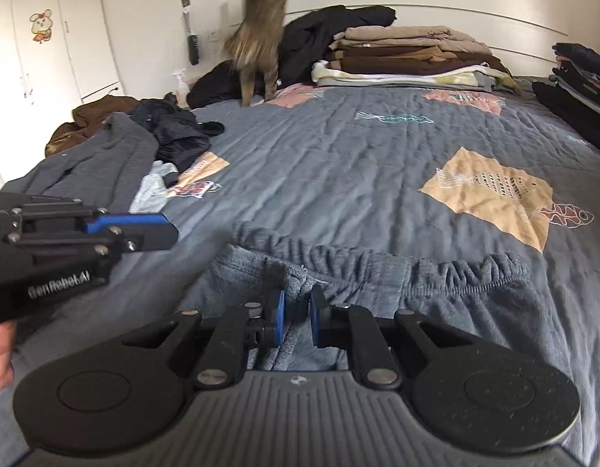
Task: Fold clothes
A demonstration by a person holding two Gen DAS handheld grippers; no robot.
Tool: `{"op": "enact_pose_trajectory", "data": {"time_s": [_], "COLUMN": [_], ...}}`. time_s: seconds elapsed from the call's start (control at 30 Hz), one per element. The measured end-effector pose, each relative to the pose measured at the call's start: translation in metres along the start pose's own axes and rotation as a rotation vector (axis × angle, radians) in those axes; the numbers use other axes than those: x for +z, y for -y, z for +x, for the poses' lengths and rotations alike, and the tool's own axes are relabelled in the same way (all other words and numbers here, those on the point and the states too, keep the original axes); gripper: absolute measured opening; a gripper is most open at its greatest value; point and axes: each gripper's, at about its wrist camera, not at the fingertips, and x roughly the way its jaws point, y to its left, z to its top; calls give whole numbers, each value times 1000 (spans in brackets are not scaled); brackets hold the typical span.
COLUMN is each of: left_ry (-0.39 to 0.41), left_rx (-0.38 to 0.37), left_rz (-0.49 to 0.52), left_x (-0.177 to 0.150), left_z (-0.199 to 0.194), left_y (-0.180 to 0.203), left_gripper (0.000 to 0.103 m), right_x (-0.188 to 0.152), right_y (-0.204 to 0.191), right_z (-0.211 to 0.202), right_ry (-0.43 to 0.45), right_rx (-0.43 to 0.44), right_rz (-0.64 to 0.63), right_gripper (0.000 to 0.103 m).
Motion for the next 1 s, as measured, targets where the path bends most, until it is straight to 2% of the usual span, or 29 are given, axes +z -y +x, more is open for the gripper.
{"op": "enact_pose_trajectory", "data": {"time_s": [0.1,0.17,0.23,0.4,0.47,0.5,0.73,0.83,0.93,0.97,1.0], "left_ry": [-48,-94,-111,-105,-105,-105,18,9,-19,-38,-55], "left_rx": [-103,-98,-62,-121,-144,-155,-120,-87,-60,-52,-36], "left_rz": [-48,-15,25,-15,-23,-27,-50,-11,8,15,29], "left_x": [-6,-14,-21,-23,-24,-24,-12,-3,1,0,-2], "left_z": [9,18,25,34,35,35,19,34,52,58,60], "left_y": [-5,-1,5,7,9,9,-1,1,2,2,3], "left_gripper": [9,13,27,27,13,10,8,8,9,10,15], "right_x": [-2,-5,-6,-5,-4,-4,1,10,19,20,21], "right_y": [2,1,2,2,2,2,1,1,0,2,4], "right_z": [13,18,18,21,21,21,16,16,30,36,43], "right_ry": [2,0,7,10,14,18,72,105,90,79,68], "right_rx": [1,7,14,23,26,29,53,55,26,18,9], "right_rz": [-9,-19,-15,-26,-32,-33,-36,-32,-56,-51,-47], "right_gripper": [13,13,13,13,13,13,13,13,13,13,13]}}
